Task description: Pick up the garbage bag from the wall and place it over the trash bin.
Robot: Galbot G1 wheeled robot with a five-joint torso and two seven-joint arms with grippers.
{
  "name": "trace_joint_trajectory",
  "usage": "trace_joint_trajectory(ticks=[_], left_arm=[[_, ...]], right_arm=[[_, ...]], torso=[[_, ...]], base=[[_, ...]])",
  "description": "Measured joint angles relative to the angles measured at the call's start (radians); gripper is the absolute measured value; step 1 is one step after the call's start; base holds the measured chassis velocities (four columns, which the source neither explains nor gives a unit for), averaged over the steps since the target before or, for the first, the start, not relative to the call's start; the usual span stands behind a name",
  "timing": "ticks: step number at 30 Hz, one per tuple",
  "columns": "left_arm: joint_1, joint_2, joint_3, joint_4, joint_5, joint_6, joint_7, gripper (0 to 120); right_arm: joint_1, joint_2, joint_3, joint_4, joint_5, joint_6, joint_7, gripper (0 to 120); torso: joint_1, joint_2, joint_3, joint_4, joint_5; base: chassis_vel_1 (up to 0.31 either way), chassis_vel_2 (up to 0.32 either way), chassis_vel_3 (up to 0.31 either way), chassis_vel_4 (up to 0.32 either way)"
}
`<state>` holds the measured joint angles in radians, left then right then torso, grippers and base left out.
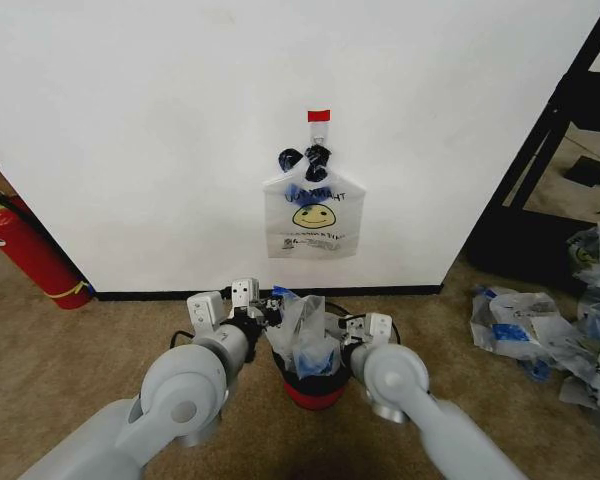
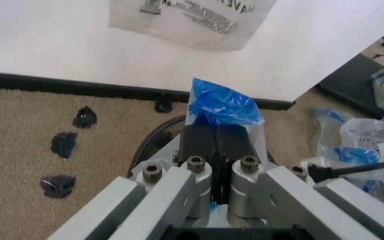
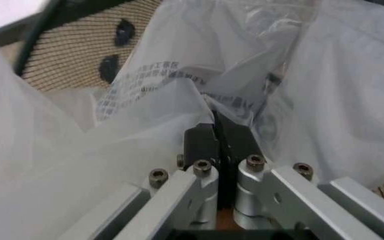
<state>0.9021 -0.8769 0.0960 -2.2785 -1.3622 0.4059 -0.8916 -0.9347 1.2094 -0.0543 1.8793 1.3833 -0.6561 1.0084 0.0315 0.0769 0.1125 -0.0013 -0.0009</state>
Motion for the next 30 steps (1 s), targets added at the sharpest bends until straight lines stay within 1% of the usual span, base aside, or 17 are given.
trace_joint_trajectory(ticks=[2,7,11,13,16,17,20,22,23,24,25,27,29,30], left_arm=[[-0.003,-0.004,0.002,0.007,-0.002,0.000,-0.001,0],[-0.026,-0.028,0.011,0.043,-0.010,0.002,-0.003,0],[-0.030,-0.033,0.014,0.050,-0.010,0.004,-0.004,0],[-0.025,-0.036,0.014,0.057,-0.010,0.005,-0.005,0],[-0.017,-0.037,0.014,0.059,-0.008,0.005,-0.006,0],[-0.012,-0.036,0.012,0.060,-0.006,0.005,-0.006,0],[-0.006,-0.036,0.010,0.065,-0.002,0.005,-0.006,0],[-0.005,-0.037,0.010,0.067,-0.001,0.005,-0.006,0],[-0.004,-0.039,0.011,0.070,0.003,0.005,-0.005,0],[-0.003,-0.039,0.011,0.071,0.003,0.005,-0.005,0],[-0.001,-0.043,0.012,0.074,0.008,0.005,-0.005,0],[-0.001,-0.047,0.014,0.076,0.010,0.005,-0.005,0],[-0.001,-0.048,0.014,0.077,0.011,0.005,-0.005,0],[-0.001,-0.048,0.014,0.078,0.011,0.005,-0.005,0]], right_arm=[[0.004,0.008,0.003,-0.015,0.003,-0.005,0.002,0],[0.037,0.058,0.012,-0.109,-0.006,-0.028,0.004,0],[0.052,0.073,0.013,-0.137,-0.011,-0.040,0.006,0],[0.058,0.081,0.009,-0.159,-0.027,-0.066,0.007,0],[0.054,0.075,0.008,-0.146,-0.032,-0.075,0.006,0],[0.046,0.055,0.006,-0.113,-0.032,-0.077,0.006,0],[0.017,-0.011,0.014,-0.013,-0.017,-0.077,0.006,7],[0.012,-0.022,0.019,0.004,-0.011,-0.077,0.006,8],[-0.001,-0.049,0.033,0.039,0.006,-0.077,0.006,13],[-0.003,-0.053,0.036,0.044,0.009,-0.077,0.006,13],[-0.018,-0.079,0.060,0.080,0.031,-0.077,0.003,20],[-0.034,-0.098,0.087,0.103,0.043,-0.077,-0.016,27],[-0.039,-0.101,0.095,0.107,0.044,-0.077,-0.024,29],[-0.046,-0.105,0.109,0.111,0.046,-0.077,-0.035,32]], torso=[[0.000,0.000,0.000,-0.0001,-0.0001],[0.000,0.000,0.000,-0.0002,0.0001],[0.000,0.000,0.000,-0.0001,0.0001],[0.000,0.000,0.000,-0.0001,0.0001],[0.000,0.000,0.000,0.0000,0.0002],[0.000,0.000,0.000,0.0002,0.0003],[0.000,0.000,0.000,-0.0002,0.0004],[0.000,0.000,0.000,-0.0003,0.0003],[0.000,0.000,0.000,-0.0003,0.0000],[0.000,0.000,0.000,-0.0003,0.0000],[0.000,0.000,0.000,-0.0002,0.0002],[0.000,0.000,0.000,-0.0003,-0.0001],[0.000,0.000,0.000,-0.0003,0.0001],[0.000,0.000,0.000,-0.0002,0.0005]], base=[[0.000,0.000,0.000,0.000],[0.000,0.000,0.000,0.000],[0.000,0.000,0.000,0.000],[0.000,0.000,0.000,0.000],[0.000,0.000,0.000,0.000],[0.000,0.000,0.000,0.000],[0.000,0.000,0.000,0.000],[0.000,0.000,0.000,0.000],[0.000,0.000,0.000,0.000],[0.000,0.000,0.000,0.000],[0.000,0.000,0.000,0.000],[0.000,0.000,0.000,0.000],[0.000,0.000,0.000,0.000],[0.000,0.000,0.000,0.000]])
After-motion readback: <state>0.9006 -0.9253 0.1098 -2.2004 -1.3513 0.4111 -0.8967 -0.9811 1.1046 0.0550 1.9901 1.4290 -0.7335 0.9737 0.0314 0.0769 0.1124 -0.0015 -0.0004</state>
